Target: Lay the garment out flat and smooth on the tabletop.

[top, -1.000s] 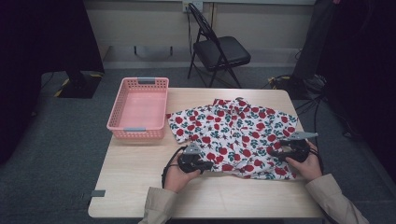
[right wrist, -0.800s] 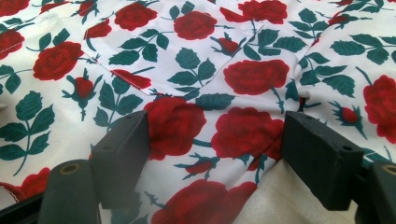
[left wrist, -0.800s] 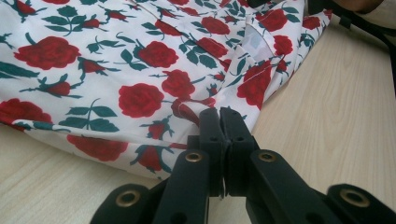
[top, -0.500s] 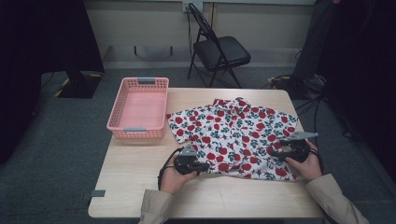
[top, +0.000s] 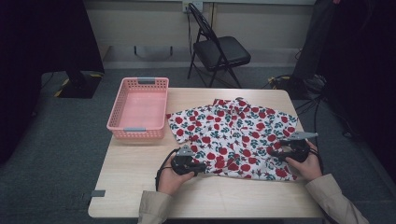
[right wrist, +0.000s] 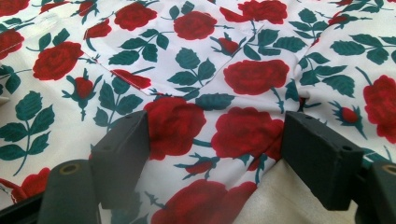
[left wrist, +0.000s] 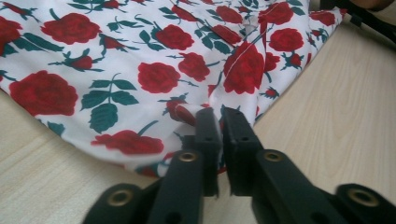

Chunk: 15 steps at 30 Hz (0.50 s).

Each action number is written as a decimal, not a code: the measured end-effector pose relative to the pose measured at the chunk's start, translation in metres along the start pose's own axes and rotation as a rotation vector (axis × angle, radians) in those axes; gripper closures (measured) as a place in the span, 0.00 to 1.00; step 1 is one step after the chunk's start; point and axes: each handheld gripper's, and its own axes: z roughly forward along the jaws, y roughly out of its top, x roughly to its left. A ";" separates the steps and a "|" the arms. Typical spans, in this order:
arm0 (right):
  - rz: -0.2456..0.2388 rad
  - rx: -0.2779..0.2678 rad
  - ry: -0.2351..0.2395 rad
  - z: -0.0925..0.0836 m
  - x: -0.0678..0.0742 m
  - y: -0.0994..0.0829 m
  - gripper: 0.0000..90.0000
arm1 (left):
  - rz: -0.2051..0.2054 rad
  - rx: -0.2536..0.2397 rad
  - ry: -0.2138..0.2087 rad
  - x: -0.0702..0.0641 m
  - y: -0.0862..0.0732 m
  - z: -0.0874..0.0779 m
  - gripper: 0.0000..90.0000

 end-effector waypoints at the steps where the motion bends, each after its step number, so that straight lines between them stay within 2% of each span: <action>1: 0.000 0.000 0.000 0.000 0.000 0.000 0.26 | 0.002 -0.020 0.013 0.001 0.001 0.001 0.74; 7: 0.000 0.001 0.000 0.000 0.000 0.000 0.26 | 0.025 -0.053 0.020 -0.006 0.016 0.013 0.53; 11: 0.000 0.001 0.000 0.000 0.000 0.000 0.26 | 0.044 -0.045 -0.002 -0.011 0.025 0.030 0.51; 15: 0.000 0.001 0.001 0.000 0.000 0.000 0.26 | 0.064 -0.025 -0.007 -0.012 0.030 0.048 0.50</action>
